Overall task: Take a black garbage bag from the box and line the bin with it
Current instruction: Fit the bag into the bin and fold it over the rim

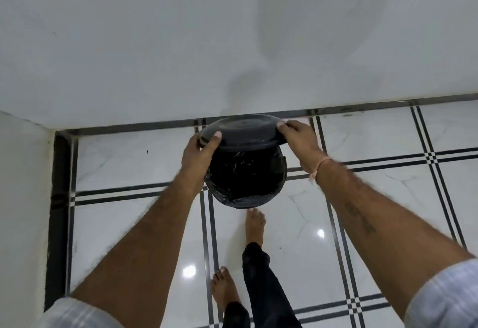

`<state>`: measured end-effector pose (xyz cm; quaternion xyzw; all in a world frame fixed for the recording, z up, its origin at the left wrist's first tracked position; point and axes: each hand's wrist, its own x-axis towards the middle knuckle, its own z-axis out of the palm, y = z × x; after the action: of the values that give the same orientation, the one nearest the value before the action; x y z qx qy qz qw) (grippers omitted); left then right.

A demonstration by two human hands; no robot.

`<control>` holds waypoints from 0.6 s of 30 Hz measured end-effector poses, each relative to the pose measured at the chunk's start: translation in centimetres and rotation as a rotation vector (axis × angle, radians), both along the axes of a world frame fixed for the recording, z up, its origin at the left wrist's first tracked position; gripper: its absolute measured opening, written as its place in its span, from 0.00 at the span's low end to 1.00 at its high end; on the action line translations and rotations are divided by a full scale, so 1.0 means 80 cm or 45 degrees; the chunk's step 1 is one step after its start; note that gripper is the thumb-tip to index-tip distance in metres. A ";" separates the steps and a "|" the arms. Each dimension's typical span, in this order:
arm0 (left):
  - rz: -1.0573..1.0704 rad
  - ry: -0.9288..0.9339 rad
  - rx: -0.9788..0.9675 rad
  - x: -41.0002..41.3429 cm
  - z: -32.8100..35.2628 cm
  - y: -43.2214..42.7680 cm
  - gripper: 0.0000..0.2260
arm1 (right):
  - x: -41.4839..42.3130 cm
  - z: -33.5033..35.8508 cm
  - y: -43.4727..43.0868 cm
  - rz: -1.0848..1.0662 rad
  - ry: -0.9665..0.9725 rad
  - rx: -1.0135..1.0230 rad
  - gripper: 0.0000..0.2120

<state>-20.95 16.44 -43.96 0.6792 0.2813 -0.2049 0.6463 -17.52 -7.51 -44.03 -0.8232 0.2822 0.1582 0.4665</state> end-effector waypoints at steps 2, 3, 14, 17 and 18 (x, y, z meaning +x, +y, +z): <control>-0.054 -0.032 0.069 -0.027 -0.018 0.003 0.28 | -0.032 -0.009 0.002 0.045 0.021 -0.036 0.26; -0.075 -0.041 0.104 -0.041 -0.029 0.003 0.31 | -0.048 -0.018 0.003 0.058 0.016 -0.050 0.27; -0.068 -0.217 0.512 -0.151 -0.210 -0.043 0.47 | -0.159 -0.208 0.002 0.175 -0.206 -0.215 0.35; -0.001 -0.251 0.517 -0.163 -0.247 -0.047 0.46 | -0.174 -0.233 0.012 0.075 -0.277 -0.219 0.35; 0.028 -0.271 0.527 -0.166 -0.254 -0.047 0.45 | -0.177 -0.239 0.016 0.034 -0.296 -0.203 0.35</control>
<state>-34.19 12.66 -64.27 0.8119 0.2549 -0.0632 0.5214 -31.71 -6.25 -63.13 -0.8742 0.2270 0.0451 0.4269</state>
